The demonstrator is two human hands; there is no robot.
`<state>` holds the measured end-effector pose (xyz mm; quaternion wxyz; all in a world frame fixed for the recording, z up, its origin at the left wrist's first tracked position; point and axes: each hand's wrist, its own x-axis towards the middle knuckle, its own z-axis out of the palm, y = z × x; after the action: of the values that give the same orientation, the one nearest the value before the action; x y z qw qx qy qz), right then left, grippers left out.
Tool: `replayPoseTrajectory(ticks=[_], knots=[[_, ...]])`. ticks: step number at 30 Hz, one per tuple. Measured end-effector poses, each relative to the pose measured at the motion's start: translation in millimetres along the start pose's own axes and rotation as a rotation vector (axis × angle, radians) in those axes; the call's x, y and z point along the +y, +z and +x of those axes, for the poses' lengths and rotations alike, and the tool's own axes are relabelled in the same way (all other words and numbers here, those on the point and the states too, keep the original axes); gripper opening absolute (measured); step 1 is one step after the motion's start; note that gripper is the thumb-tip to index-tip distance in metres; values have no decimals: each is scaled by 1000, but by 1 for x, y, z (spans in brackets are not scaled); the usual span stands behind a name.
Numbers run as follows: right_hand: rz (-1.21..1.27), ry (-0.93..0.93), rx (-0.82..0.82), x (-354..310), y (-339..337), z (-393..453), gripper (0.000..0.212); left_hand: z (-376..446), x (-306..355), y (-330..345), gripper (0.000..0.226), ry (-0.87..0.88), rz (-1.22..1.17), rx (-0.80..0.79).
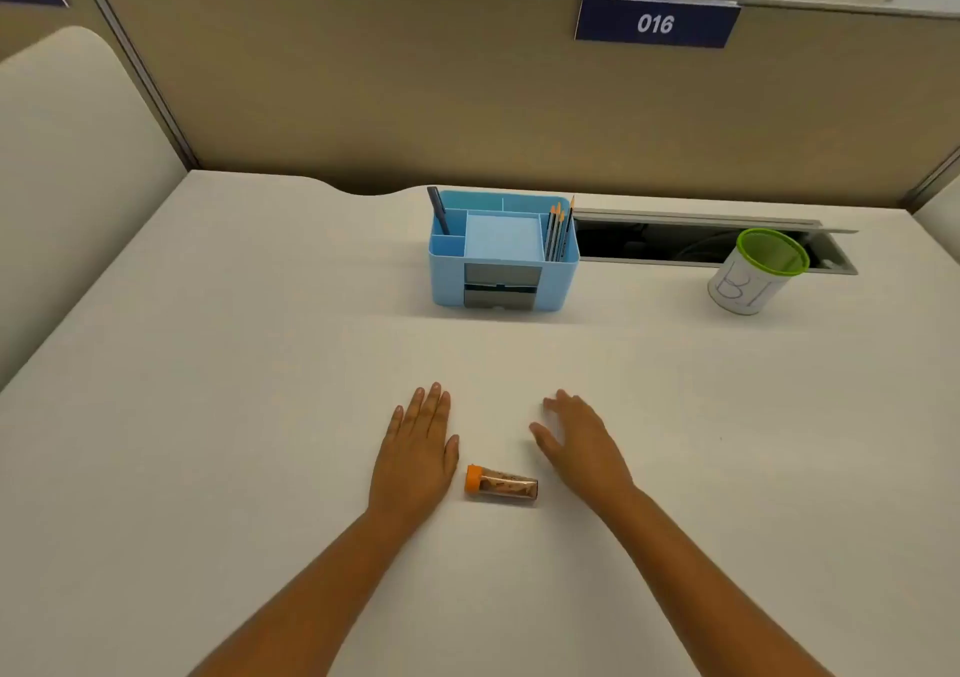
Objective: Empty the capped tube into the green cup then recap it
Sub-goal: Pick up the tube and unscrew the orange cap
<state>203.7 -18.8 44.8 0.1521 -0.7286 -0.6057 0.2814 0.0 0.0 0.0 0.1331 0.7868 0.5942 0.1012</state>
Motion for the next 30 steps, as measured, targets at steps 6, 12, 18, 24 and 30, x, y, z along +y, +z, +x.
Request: replayPoseTrajectory(ticks=[6, 12, 18, 24, 30], knots=[[-151, -360, -132, -20, 29, -38, 74, -3, 3, 2, 54, -22, 38, 35], [-225, -381, -65, -19, 44, -38, 49, -2, 5, 3, 52, -40, 8, 24], [29, -307, 144, -29, 31, -25, 31, -4, 18, -9, 42, -145, -401, 144], [498, -136, 79, -44, 28, -24, 27, 5, 53, -51, 40, -389, -1031, -69], [939, 299, -130, -65, 29, -41, 40, 0, 98, -71, 43, -439, -1265, -245]])
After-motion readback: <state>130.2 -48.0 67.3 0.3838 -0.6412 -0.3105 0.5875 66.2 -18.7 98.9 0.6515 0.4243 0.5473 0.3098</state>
